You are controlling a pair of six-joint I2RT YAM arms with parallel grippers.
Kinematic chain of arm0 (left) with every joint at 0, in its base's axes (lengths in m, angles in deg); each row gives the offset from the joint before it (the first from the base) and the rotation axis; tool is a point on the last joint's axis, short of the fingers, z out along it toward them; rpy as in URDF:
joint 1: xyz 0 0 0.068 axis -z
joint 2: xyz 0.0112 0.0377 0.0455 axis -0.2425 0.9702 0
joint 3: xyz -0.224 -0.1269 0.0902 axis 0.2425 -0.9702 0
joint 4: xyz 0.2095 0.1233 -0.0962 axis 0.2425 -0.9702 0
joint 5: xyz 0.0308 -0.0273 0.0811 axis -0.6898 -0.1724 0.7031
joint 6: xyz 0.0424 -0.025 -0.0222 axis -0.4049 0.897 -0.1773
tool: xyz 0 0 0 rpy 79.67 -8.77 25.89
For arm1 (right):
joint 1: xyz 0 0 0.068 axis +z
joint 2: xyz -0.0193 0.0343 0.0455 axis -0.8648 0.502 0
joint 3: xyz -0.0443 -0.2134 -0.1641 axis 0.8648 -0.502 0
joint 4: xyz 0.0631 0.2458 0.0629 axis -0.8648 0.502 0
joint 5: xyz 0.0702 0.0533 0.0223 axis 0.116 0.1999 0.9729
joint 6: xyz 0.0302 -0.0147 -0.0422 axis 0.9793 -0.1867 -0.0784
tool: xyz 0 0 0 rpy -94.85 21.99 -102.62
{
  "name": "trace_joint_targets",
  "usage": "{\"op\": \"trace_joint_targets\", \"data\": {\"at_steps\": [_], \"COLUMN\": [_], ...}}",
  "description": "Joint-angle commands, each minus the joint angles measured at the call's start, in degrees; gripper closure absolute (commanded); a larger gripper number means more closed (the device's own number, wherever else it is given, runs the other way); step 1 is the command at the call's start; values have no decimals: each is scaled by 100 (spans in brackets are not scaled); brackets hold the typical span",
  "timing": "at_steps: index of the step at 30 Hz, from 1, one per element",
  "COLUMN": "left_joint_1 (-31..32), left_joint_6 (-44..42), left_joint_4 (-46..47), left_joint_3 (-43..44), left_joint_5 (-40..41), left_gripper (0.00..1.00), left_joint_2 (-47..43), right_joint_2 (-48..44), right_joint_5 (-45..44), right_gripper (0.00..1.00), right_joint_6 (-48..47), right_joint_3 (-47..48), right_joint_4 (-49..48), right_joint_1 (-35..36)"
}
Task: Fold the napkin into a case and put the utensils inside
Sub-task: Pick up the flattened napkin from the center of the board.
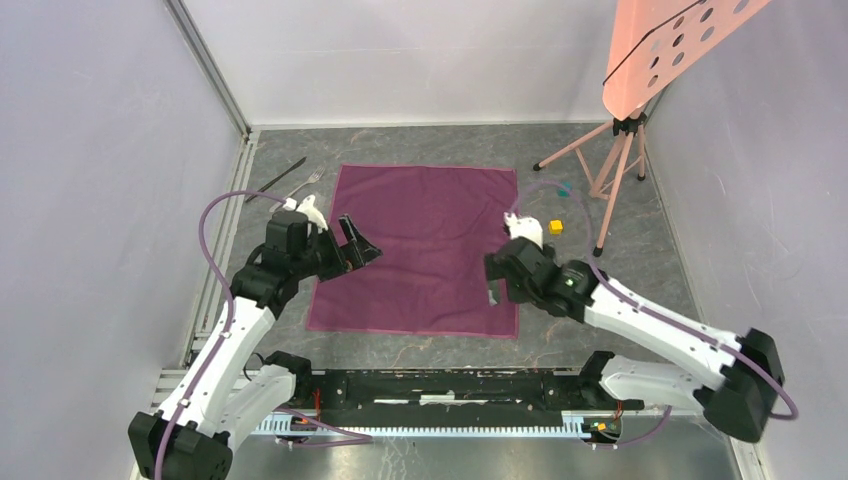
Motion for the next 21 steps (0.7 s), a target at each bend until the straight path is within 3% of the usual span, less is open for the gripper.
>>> {"op": "trace_joint_targets", "data": {"at_steps": [1, 5, 9, 13, 17, 21], "left_joint_1": [5, 5, 0, 8, -4, -4], "left_joint_6": [-523, -545, -568, -656, -745, -746], "left_joint_4": [-202, -286, -375, -453, -608, -636], "left_joint_3": [294, 301, 329, 308, 358, 362], "left_joint_5": [-199, -311, -283, -205, -223, -247], "left_gripper": [0, 0, 0, 0, 0, 0], "left_joint_2": [-63, -210, -380, -414, -422, -541], "right_joint_2": [-788, -1127, -776, -155, 245, 556], "right_joint_5": [-150, 110, 582, 959, 1297, 1364], "right_gripper": [4, 7, 14, 18, 35, 37], "right_joint_6": [1378, 2204, 3086, 3270, 3439, 3635], "right_joint_3": [-733, -1296, -1409, -1303, -1260, -1029], "right_joint_4": [-24, -263, -90, 93, 265, 595], "right_joint_1": [-29, -31, -66, -245, -433, -446]}}
